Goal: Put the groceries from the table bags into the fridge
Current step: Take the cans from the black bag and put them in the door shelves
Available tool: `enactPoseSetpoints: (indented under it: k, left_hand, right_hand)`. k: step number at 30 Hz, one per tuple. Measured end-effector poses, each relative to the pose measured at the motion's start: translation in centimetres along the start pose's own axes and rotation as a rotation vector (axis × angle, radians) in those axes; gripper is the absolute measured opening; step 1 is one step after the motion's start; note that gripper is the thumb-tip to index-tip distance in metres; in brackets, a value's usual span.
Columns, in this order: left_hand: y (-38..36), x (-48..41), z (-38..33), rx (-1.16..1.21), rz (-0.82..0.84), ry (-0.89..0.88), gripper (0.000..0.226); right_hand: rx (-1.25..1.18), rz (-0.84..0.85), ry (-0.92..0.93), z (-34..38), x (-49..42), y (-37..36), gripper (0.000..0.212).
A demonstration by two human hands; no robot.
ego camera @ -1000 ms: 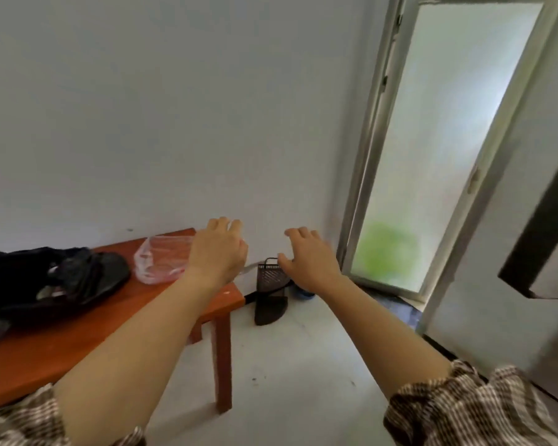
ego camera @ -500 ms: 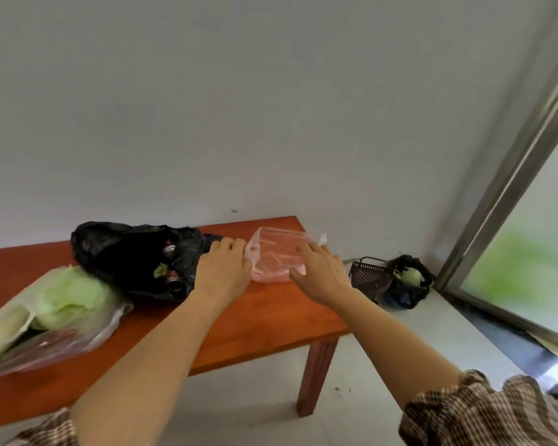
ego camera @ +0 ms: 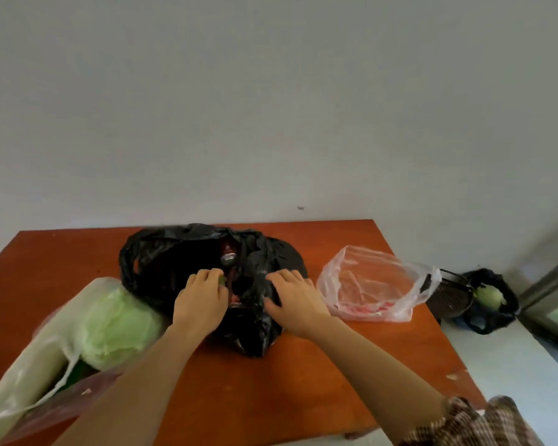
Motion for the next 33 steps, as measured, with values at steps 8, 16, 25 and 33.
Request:
enactPoseSetpoints:
  k: [8,16,25,33]
  left_hand:
    - [-3.9,-7.1,6.0,0.087,0.269,0.010,0.031]
    - [-8.7,-9.5,5.4,0.192,0.422,-0.047,0.039]
    - [-10.8,-11.2,5.4,0.169,0.432,0.051,0.053]
    - [-5.9,-15.8,3.0,-0.059,0.174,-0.186,0.064]
  right_hand:
    - [0.169,0.071,0.067,5.7,-7.2,-6.2,0.043]
    - [0.681,0.426,-0.041,-0.7,-7.6,-10.7,0.058]
    - [0.621,0.562,-0.314,-7.2,-7.7,-11.7,0.057]
    - [0.172,0.251,-0.479,-5.5,-11.9,-9.9,0.080]
Point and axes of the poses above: each hand's wrist, its own x-axis away from the middle knuckle, its own y-axis out of the back of the hand, z = x × y, the point moved 8 cm from there along -x, towards the middle knuckle, and after that the axes turned 15 degrees about x, right-handed, at the moved point
